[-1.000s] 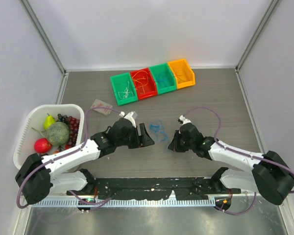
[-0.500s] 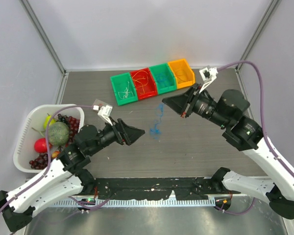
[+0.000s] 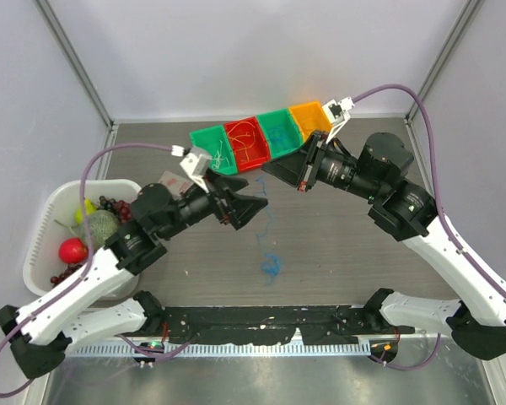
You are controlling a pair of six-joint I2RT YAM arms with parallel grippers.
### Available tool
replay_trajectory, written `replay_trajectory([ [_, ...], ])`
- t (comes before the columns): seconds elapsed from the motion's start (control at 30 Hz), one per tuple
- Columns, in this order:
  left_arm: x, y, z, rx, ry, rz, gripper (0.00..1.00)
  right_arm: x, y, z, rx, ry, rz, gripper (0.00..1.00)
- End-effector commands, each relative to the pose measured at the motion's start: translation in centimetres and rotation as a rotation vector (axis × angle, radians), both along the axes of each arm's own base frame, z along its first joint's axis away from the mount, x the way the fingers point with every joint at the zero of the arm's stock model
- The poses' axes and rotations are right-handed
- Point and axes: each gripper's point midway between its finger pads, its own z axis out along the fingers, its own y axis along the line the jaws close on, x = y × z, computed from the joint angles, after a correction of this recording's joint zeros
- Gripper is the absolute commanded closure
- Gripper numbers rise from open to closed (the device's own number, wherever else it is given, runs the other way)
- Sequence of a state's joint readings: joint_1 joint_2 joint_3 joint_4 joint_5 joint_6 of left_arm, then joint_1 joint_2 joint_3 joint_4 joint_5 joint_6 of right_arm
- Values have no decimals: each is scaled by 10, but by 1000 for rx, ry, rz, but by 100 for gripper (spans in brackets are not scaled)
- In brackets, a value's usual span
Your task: Untangle the cables
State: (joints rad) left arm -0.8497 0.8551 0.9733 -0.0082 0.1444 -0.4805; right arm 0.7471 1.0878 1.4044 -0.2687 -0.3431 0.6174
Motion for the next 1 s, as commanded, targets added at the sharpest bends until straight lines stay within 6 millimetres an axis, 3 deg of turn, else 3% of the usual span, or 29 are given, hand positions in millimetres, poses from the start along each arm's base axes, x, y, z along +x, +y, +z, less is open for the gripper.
replay_trajectory([
  [0.0, 13, -23, 2, 23, -94, -37, 11, -23, -6, 61, 151, -80, 63, 99],
  [0.13, 18, -43, -7, 3, -91, -96, 12, -26, -6, 77, 206, -82, 79, 99],
  [0.23, 47, -46, -29, 44, -19, 24, 20, -34, -6, 97, 261, -104, 113, 99],
  [0.33, 68, -45, -70, 145, 63, 114, 32, -38, -13, 119, 300, -141, 103, 99],
  [0.43, 73, -45, -127, 220, 133, 136, 39, -42, -26, 155, 332, -213, 61, 99],
  [0.53, 83, -31, -181, 281, 220, 225, 46, -40, -38, 182, 352, -290, -6, 99],
  [0.67, 83, -18, -226, 311, 289, 266, 62, -41, -59, 213, 382, -373, -94, 99],
  [0.8, 82, -10, -245, 349, 327, 282, 69, -38, -73, 229, 392, -426, -173, 99],
  [0.97, 81, -2, -244, 367, 315, 306, 70, -30, -90, 233, 376, -467, -283, 99],
])
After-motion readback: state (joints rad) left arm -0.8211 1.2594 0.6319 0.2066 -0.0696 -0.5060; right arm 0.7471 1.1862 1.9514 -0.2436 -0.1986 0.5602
